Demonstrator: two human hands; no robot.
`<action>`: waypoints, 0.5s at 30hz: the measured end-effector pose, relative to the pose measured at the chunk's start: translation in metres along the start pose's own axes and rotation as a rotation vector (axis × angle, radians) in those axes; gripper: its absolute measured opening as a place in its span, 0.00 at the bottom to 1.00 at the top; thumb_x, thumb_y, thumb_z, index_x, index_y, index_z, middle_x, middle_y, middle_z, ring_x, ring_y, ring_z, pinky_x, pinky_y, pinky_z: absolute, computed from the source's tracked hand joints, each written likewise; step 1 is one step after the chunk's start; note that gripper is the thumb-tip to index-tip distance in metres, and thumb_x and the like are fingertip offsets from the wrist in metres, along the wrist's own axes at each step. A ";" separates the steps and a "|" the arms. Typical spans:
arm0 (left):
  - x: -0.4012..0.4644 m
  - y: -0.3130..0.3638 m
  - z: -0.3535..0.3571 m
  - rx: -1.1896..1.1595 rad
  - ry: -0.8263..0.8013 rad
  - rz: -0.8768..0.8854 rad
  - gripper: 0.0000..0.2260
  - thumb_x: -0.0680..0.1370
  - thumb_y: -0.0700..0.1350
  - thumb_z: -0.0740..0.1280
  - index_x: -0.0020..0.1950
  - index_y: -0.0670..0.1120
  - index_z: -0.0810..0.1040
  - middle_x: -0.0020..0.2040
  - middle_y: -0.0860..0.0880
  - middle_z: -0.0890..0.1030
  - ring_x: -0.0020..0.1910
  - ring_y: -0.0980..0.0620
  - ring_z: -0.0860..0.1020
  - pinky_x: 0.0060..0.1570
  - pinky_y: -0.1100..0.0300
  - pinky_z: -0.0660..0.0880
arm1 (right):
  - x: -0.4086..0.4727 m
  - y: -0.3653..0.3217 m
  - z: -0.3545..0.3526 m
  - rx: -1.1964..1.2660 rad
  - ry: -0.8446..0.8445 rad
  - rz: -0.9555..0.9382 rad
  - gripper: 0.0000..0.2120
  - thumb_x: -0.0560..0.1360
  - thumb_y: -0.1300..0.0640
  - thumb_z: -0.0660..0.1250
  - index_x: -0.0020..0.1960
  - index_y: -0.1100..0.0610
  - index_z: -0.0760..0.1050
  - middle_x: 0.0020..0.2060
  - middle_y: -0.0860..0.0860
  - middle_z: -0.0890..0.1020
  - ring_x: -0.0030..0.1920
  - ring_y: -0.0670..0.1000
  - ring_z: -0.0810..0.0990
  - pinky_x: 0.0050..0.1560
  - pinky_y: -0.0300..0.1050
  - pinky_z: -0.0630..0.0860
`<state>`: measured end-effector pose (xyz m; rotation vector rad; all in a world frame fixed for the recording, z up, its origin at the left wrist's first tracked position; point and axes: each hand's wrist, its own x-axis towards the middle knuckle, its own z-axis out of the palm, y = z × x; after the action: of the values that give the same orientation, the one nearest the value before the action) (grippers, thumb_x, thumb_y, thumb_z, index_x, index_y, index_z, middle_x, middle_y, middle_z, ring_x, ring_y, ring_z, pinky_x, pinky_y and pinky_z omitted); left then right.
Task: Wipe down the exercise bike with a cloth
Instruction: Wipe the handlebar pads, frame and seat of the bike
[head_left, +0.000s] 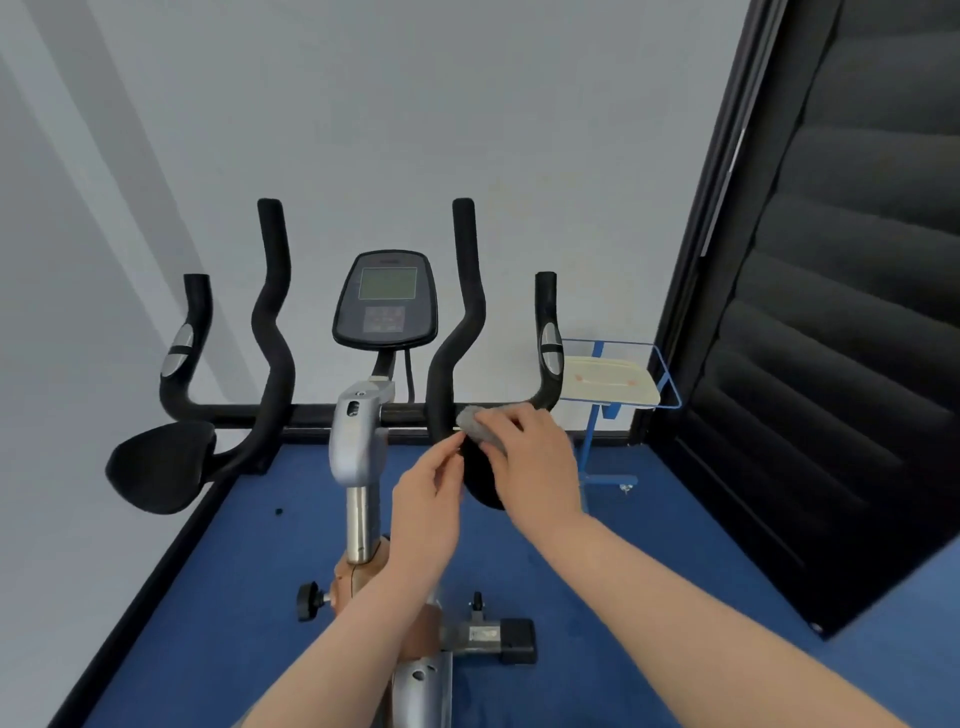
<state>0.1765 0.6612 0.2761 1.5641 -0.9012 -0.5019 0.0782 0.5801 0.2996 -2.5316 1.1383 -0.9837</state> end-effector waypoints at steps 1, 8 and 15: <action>0.000 -0.001 -0.001 0.003 -0.015 0.003 0.15 0.83 0.40 0.61 0.67 0.52 0.76 0.55 0.55 0.82 0.54 0.57 0.80 0.57 0.55 0.78 | -0.009 -0.004 0.004 0.026 -0.007 0.002 0.15 0.78 0.59 0.65 0.64 0.53 0.76 0.52 0.52 0.77 0.51 0.54 0.74 0.51 0.50 0.72; 0.000 0.007 0.001 0.058 0.001 0.033 0.15 0.81 0.38 0.62 0.59 0.58 0.77 0.48 0.59 0.81 0.43 0.68 0.77 0.43 0.77 0.70 | 0.019 0.030 -0.030 -0.071 -0.091 -0.064 0.14 0.80 0.57 0.62 0.64 0.50 0.76 0.50 0.52 0.73 0.52 0.53 0.71 0.50 0.47 0.69; -0.006 0.010 0.020 0.034 0.116 0.050 0.16 0.81 0.39 0.63 0.53 0.63 0.74 0.48 0.61 0.81 0.46 0.65 0.77 0.43 0.75 0.71 | -0.021 0.029 -0.016 0.275 -0.057 0.161 0.13 0.79 0.59 0.63 0.61 0.47 0.77 0.50 0.48 0.68 0.53 0.49 0.71 0.54 0.39 0.69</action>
<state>0.1557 0.6536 0.2803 1.5804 -0.8618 -0.3581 0.0405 0.5763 0.2893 -2.2022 1.0879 -0.9487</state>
